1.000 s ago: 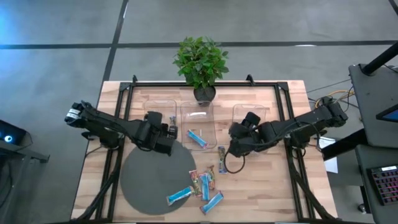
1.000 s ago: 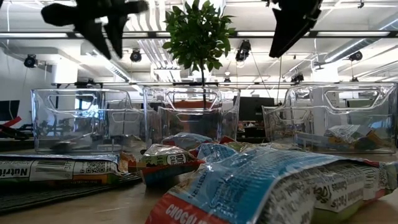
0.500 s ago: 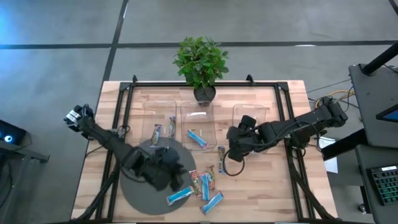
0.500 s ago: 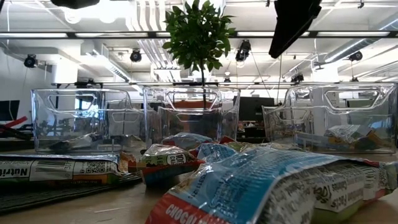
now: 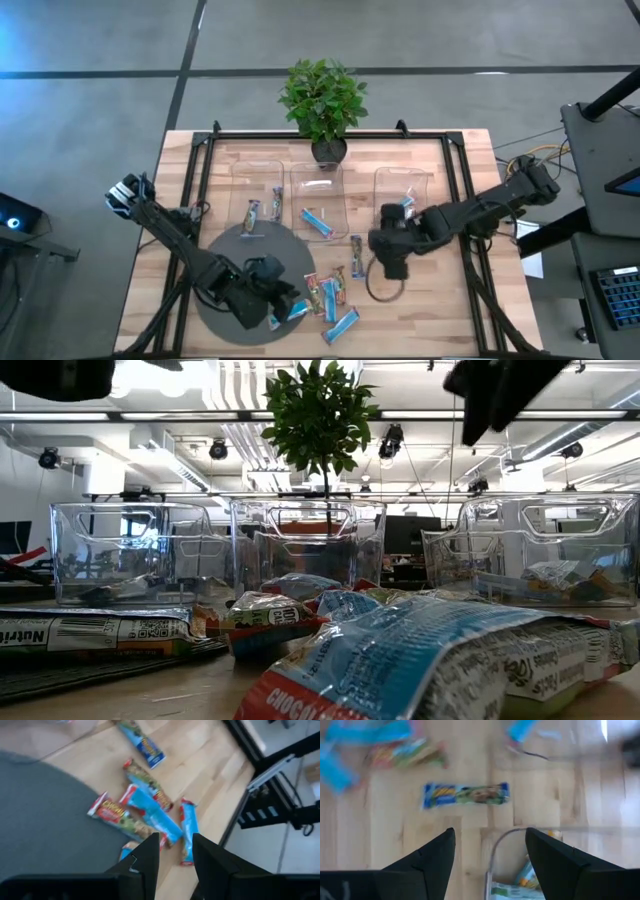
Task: Pick and place Granola Bars by type
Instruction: Put the violet granola bar into the left transparent bin
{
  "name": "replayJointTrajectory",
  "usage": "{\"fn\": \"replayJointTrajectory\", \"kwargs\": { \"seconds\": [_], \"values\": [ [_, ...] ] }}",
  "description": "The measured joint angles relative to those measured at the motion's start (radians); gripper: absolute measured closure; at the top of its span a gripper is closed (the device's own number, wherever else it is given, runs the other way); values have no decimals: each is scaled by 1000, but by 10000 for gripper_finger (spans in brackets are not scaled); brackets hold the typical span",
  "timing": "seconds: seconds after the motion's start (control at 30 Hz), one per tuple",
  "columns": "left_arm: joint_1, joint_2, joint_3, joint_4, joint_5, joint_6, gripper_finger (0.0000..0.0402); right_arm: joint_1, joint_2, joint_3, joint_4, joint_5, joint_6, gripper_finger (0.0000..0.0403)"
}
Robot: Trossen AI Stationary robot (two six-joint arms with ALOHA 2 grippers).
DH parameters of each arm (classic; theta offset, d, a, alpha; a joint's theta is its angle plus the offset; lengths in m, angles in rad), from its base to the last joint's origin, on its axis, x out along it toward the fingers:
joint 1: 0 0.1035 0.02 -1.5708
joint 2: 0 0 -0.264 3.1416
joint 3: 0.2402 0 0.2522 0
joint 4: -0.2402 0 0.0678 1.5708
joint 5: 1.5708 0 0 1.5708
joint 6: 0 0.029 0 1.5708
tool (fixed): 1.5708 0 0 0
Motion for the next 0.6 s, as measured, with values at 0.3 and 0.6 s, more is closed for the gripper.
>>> {"fn": "replayJointTrajectory", "kwargs": {
  "seconds": [0.3,0.6],
  "values": [
    [1,4,1,64,-58,30,303,97,45,-59,94,-16,-629,173],
    [6,3,18,255,-299,64,303,96,253,-95,309,-4,-863,174]
  ]
}}
